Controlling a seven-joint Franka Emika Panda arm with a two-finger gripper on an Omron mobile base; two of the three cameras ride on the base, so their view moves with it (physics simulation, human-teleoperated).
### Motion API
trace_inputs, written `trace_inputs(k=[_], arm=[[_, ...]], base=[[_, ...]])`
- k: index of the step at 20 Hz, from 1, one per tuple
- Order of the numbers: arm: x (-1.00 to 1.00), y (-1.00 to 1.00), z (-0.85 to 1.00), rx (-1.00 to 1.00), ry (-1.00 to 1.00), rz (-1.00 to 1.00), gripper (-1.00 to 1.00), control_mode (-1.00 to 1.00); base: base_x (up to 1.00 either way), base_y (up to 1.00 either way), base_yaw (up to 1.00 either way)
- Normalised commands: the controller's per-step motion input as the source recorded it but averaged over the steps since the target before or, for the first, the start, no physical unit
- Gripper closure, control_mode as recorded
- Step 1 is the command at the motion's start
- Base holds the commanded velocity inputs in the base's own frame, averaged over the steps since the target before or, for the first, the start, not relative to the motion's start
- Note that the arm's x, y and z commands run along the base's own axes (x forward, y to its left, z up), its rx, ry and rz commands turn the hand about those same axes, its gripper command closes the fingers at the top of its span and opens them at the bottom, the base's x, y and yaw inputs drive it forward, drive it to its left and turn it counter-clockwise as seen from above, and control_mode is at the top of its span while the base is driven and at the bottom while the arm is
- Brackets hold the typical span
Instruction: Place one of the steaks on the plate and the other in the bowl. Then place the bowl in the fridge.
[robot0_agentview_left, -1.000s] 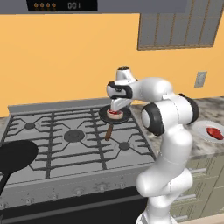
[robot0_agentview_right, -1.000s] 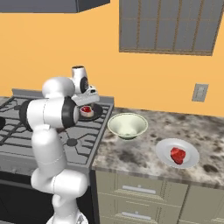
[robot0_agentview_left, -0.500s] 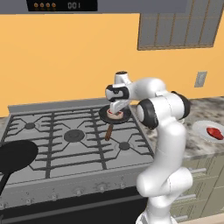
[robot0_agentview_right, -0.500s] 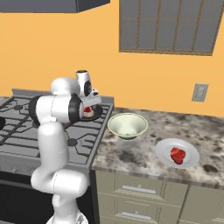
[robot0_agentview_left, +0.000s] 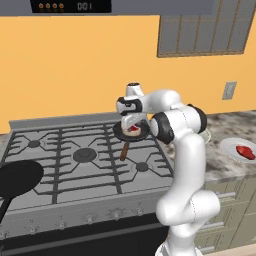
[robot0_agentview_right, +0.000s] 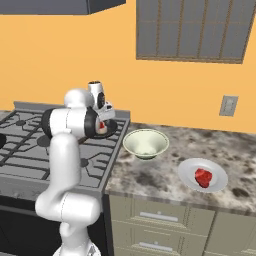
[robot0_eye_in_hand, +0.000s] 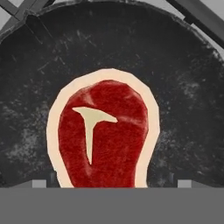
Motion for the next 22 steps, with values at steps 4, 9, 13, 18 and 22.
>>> trace_inputs(k=[4, 9, 13, 18, 22], arm=[[0.01, 0.0, -0.34, 0.0, 0.12, 0.04, -1.0, -1.0], [0.09, 0.0, -0.26, 0.0, 0.13, 0.03, -1.0, -1.0], [-0.09, -0.04, 0.0, 0.01, 0.01, 0.12, -1.0, -1.0], [-0.28, -0.31, 0.0, 0.08, -0.03, 0.14, -1.0, -1.0], [-0.46, -0.17, -0.01, 0.07, -0.26, 0.06, -1.0, -1.0]], base=[[0.0, 0.0, 0.0], [0.0, 0.0, 0.0], [0.0, 0.0, 0.0], [0.0, 0.0, 0.0], [0.0, 0.0, 0.0]])
